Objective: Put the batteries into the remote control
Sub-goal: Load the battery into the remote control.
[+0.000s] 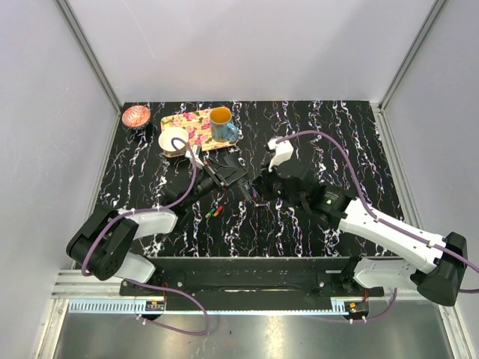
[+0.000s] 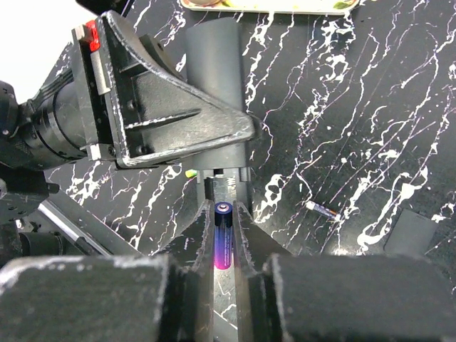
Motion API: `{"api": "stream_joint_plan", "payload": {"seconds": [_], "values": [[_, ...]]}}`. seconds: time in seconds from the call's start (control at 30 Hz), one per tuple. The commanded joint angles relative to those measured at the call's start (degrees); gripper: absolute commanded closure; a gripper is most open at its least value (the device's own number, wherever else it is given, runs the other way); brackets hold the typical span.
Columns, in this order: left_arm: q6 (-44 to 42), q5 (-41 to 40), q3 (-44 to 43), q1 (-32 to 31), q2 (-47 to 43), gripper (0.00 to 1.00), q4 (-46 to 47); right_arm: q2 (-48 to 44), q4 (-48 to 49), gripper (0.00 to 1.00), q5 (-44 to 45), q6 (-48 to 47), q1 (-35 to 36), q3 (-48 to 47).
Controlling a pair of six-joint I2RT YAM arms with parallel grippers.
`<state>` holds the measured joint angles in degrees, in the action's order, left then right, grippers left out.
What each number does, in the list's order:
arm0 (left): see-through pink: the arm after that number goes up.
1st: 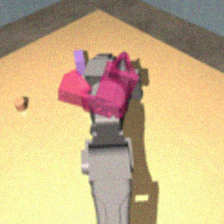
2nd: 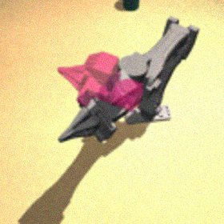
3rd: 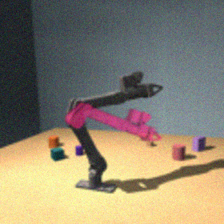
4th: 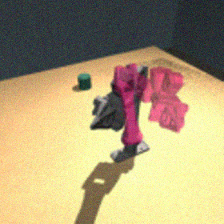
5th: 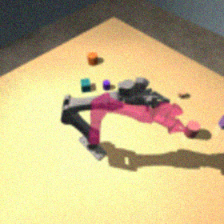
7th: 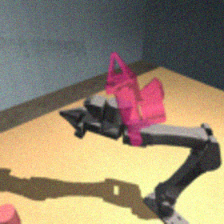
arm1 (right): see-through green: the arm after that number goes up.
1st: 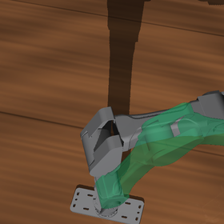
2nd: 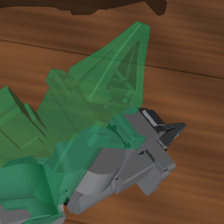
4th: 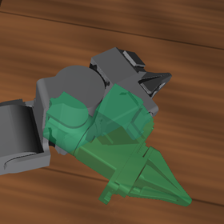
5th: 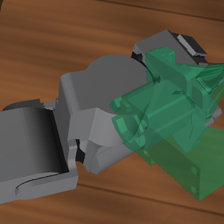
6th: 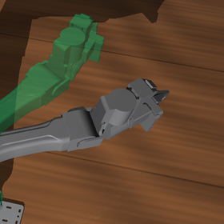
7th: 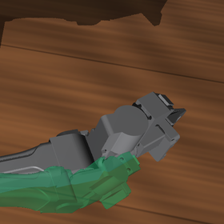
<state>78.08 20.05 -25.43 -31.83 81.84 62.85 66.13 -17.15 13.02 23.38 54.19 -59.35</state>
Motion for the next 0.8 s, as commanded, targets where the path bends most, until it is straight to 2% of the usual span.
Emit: {"api": "stream_joint_plan", "payload": {"seconds": [0.0,0.4,0.77], "values": [[-1.44,-1.86,-2.61,-0.42,-2.91,1.0,0.44,1.81,4.04,1.0,3.77,-2.45,2.14,-2.61],[-2.23,-2.04,-1.64,-0.95,-4.24,1.0,-2.56,3.83,8.88,1.0,7.63,-4.39,4.6,-2.79],[-0.83,-1.51,-1.55,-1.48,-4.32,1.0,-1.33,4.54,11.61,1.0,9.66,-5.62,4.87,-0.5]]}}
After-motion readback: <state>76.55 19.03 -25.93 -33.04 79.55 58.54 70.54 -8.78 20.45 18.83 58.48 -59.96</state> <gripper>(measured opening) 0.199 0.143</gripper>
